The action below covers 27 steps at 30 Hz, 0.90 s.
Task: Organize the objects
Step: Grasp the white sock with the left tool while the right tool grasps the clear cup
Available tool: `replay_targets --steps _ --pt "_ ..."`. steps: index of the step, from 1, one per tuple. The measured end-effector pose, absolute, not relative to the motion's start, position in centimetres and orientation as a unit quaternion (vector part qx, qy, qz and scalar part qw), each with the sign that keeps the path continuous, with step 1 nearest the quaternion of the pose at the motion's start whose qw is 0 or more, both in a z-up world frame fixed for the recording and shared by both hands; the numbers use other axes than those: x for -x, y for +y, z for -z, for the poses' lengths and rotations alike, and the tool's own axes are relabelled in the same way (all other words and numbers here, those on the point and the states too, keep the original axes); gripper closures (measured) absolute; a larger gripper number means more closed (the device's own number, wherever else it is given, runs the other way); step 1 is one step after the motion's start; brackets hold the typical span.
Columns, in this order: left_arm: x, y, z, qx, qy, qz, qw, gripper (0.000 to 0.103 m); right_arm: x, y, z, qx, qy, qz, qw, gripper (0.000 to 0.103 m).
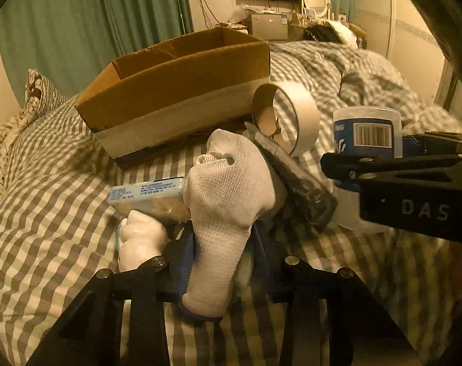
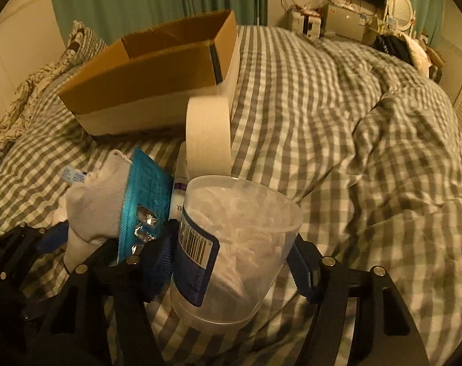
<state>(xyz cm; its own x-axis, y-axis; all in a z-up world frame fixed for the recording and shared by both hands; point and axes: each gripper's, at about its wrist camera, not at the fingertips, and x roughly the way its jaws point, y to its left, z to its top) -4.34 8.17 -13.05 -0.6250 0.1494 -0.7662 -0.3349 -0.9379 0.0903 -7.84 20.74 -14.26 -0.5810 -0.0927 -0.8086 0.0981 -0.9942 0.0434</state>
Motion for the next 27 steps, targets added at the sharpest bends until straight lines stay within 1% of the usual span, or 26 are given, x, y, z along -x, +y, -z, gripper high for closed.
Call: replay_targets --steps 4,8,12,16,22,27 --pt "4.1 7.2 10.5 0.395 0.091 -0.905 0.13 0.068 6.7 20.6 11.5 -0.423 0.016 0.904 0.055 0.037" --pt "4.2 6.0 6.6 0.368 0.06 -0.919 0.131 0.069 6.1 20.6 7.5 -0.382 0.013 0.921 0.069 0.037" --pt "5.3 5.1 2.1 0.325 0.05 -0.936 0.123 0.069 6.6 20.0 3.3 -0.339 0.034 0.937 0.076 0.037" --pt "7.9 4.7 -1.2 0.3 0.053 -0.946 0.114 0.069 8.3 19.3 -0.3 -0.309 0.046 0.946 0.088 0.037" --pt "12.5 4.3 -4.0 0.285 0.043 -0.953 0.097 0.069 11.6 18.5 -3.9 -0.28 0.05 0.952 0.113 0.037" --pt "16.9 3.3 -3.9 0.299 0.03 -0.95 0.084 0.069 16.2 17.3 -5.3 -0.279 0.053 0.95 0.128 0.037"
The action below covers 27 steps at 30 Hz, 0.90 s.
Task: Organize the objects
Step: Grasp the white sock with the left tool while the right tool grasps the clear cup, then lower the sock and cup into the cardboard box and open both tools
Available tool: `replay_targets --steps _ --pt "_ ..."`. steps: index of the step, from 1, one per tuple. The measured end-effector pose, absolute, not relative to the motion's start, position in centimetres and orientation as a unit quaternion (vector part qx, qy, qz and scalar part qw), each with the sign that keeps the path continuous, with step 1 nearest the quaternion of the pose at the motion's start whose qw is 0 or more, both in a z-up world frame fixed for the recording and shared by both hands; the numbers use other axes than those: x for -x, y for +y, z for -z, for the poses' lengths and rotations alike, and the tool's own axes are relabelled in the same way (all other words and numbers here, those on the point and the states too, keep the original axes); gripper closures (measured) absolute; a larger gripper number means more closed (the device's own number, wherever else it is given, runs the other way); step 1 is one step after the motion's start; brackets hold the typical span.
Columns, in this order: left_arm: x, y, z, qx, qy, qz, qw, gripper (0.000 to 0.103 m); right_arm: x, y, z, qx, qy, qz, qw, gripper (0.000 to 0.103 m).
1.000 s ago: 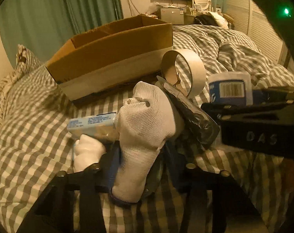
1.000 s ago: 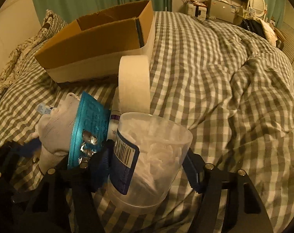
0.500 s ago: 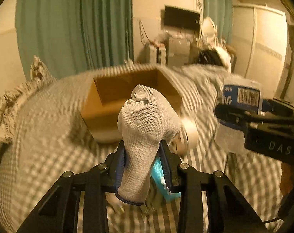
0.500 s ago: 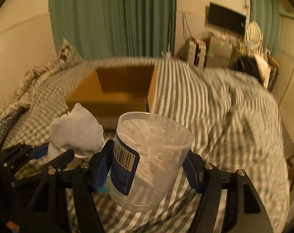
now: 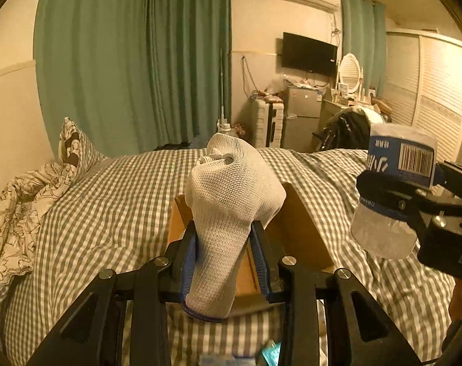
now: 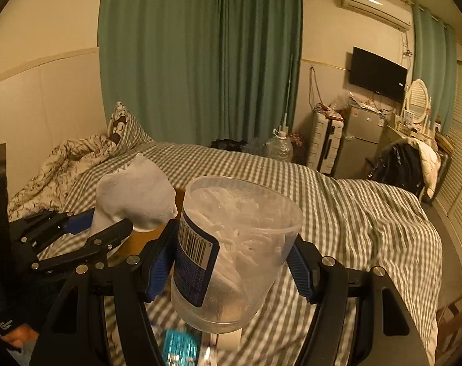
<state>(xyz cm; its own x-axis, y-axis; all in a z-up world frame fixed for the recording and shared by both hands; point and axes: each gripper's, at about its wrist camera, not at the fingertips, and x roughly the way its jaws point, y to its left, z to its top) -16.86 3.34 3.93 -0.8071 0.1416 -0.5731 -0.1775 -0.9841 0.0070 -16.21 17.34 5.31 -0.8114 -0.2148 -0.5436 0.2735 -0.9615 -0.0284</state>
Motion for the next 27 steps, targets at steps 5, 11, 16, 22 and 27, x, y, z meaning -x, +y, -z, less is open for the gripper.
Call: replay_targets --steps 5,11,16,22,27 --pt "20.2 3.2 -2.4 0.316 0.033 -0.944 0.084 0.069 21.2 15.7 -4.5 -0.289 0.053 0.946 0.139 0.037" --pt "24.0 3.1 0.2 0.334 0.028 -0.937 0.096 0.069 26.8 14.7 -1.8 -0.316 0.072 0.934 0.151 0.037" --pt "25.9 2.7 2.5 0.353 0.021 -0.93 0.1 0.066 28.8 15.6 0.6 -0.332 0.051 0.926 0.173 0.036" --pt "25.3 2.8 2.3 0.339 0.025 -0.937 0.081 0.022 28.7 17.3 1.5 -0.332 0.042 0.926 0.176 0.02" --pt "23.3 2.6 -0.2 0.325 0.013 -0.943 0.065 0.018 26.2 19.0 -1.2 -0.314 0.036 0.934 0.166 0.018"
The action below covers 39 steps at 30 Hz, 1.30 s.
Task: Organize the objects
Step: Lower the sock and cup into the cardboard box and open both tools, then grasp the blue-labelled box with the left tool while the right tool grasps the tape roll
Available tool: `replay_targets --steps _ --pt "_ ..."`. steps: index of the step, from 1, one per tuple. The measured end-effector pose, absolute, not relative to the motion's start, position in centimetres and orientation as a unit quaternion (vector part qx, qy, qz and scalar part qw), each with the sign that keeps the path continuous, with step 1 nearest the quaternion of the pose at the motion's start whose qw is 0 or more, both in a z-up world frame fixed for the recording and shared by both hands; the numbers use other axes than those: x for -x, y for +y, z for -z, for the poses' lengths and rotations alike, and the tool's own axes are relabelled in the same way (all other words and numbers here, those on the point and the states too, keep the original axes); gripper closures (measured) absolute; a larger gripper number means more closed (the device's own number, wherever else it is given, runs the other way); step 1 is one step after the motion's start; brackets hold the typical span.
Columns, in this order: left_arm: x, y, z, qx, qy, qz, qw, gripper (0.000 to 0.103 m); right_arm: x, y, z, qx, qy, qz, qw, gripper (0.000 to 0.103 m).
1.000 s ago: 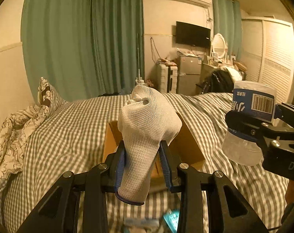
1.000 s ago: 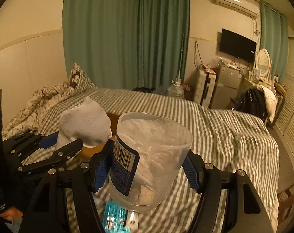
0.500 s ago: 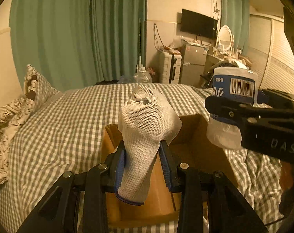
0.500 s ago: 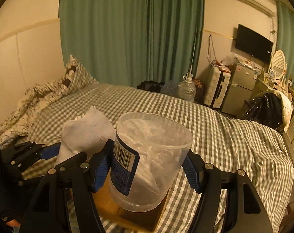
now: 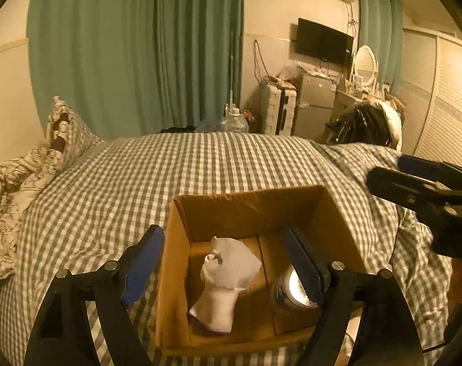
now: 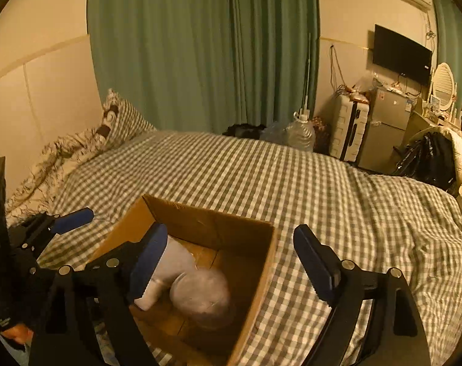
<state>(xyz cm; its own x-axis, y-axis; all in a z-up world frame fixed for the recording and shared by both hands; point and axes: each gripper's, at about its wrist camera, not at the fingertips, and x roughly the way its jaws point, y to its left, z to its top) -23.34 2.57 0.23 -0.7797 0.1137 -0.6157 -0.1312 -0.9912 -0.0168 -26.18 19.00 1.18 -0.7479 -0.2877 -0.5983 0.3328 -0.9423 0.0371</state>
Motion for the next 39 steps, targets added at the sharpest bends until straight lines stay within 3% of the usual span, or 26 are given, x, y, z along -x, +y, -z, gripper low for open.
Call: replay_targets --steps 2,8,11,21,28,33,39 --pt "22.2 2.3 -1.2 0.318 0.013 -0.946 0.058 0.01 24.6 19.4 -2.5 -0.31 0.045 0.937 0.157 0.018" --pt "17.6 1.3 -2.7 0.309 0.016 -0.95 0.029 0.009 19.6 20.1 -4.7 -0.304 0.073 0.939 0.146 0.017" --pt "15.6 0.5 -2.3 0.311 0.019 -0.95 0.01 0.001 17.4 20.5 -4.3 -0.308 0.077 0.937 0.144 0.017" --pt "11.3 -0.8 5.4 0.386 0.011 -0.923 -0.005 0.001 14.0 20.1 2.8 -0.364 0.097 0.919 0.115 0.017" --pt "11.0 1.5 11.0 0.438 0.022 -0.898 0.038 0.001 14.5 19.3 8.6 -0.423 0.1 0.892 0.127 0.018" --pt "11.6 1.7 12.4 0.451 0.019 -0.891 0.047 0.001 15.2 19.5 10.6 -0.439 0.088 0.884 0.13 0.018" --pt "12.4 2.5 14.0 0.462 0.035 -0.884 0.051 0.001 15.5 19.4 12.0 -0.457 0.089 0.876 0.127 0.034"
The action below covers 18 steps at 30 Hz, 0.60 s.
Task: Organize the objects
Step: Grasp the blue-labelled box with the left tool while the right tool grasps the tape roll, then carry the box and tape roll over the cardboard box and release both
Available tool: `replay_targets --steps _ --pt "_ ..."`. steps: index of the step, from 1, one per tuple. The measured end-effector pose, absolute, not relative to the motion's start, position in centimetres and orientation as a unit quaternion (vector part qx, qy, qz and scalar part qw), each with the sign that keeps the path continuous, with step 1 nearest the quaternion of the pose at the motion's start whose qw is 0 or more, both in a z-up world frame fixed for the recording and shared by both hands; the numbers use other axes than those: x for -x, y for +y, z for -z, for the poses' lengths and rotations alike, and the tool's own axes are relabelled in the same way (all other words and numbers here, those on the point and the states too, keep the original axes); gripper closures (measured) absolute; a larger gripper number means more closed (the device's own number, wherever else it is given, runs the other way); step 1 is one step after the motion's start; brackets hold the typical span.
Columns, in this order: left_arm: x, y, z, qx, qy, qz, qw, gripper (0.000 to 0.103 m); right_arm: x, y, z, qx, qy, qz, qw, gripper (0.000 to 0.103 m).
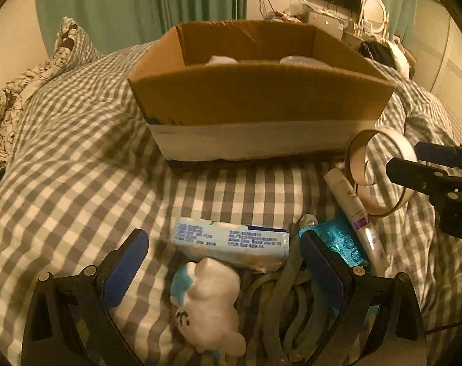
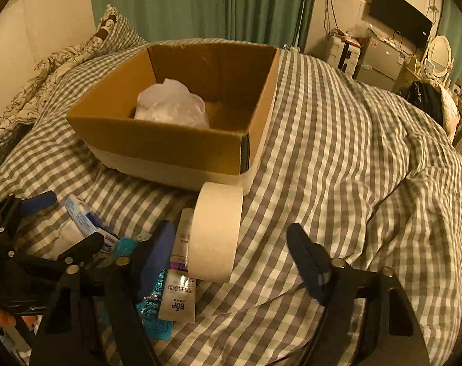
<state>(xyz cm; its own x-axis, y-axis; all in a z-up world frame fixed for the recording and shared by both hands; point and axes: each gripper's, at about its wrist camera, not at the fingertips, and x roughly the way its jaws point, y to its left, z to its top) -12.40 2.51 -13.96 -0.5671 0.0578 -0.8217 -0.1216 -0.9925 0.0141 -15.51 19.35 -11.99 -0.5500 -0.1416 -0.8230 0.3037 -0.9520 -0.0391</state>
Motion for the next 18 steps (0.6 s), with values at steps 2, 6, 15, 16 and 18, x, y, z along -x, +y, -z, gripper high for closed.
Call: replay_targets --steps 2,6,15,16,18 --pt "12.6 2.7 14.3 0.463 0.035 -0.884 0.055 0.001 15.4 19.1 12.3 -0.459 0.096 0.874 0.129 0.045" --pt "12.2 2.8 14.2 0.448 0.041 -0.892 0.051 0.004 15.3 18.7 12.2 -0.458 0.106 0.873 0.13 0.063" --pt "11.8 2.8 13.1 0.441 0.034 -0.894 0.066 0.028 14.1 18.7 10.6 -0.433 0.115 0.885 0.123 0.072" --pt "11.7 2.8 12.9 0.439 0.034 -0.895 0.066 0.028 14.0 18.9 10.3 -0.431 0.114 0.887 0.122 0.072" --pt "11.3 2.8 12.0 0.429 0.037 -0.9 0.065 0.028 13.6 19.1 9.7 -0.425 0.109 0.89 0.12 0.072"
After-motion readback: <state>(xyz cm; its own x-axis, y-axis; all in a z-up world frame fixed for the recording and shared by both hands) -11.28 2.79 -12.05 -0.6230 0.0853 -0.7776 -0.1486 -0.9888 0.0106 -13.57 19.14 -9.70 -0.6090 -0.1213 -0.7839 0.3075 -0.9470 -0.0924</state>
